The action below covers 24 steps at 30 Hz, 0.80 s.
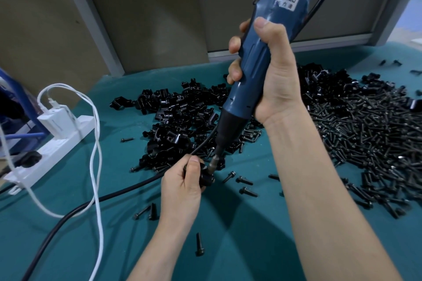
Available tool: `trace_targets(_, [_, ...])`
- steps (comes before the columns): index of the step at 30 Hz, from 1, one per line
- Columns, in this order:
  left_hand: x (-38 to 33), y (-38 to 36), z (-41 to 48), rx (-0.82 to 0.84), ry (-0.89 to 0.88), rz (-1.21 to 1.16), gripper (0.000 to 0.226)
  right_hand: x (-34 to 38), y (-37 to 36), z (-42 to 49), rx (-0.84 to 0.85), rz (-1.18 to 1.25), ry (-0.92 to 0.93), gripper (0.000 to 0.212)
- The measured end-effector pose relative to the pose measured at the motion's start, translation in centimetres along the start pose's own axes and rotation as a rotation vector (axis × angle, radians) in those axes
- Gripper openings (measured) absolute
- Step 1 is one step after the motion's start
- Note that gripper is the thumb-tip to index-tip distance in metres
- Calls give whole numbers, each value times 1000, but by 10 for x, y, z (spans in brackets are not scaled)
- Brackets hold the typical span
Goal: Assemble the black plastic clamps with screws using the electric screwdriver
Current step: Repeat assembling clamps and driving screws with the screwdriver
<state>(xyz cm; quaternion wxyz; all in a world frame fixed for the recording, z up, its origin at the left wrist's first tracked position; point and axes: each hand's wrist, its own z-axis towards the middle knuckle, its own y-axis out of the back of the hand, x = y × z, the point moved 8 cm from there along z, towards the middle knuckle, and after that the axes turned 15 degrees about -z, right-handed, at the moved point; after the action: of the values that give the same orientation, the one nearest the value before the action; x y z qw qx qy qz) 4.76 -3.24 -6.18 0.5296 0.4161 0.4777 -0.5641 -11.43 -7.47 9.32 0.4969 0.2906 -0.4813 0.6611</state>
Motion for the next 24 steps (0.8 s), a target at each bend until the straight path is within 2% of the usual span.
trace_targets(2, [3,1,0,2,43,-53,39,0,-1,0,18,29,-3,20])
trace_targets(5, [11,-2,-2,14,226,-286,44,5,-2,0,73,136,21,18])
trace_targets(8, [14,-3,-1,-14,294,-368,34,10,1,0,87,169,51,15])
trace_targets(15, [-7,-2,-3,8,15,36,33,1,15,0,-18,52,-10,16])
trace_targets(24, [-8,0,-2,-19,43,-52,35,10,13,-2,-40,28,30,19])
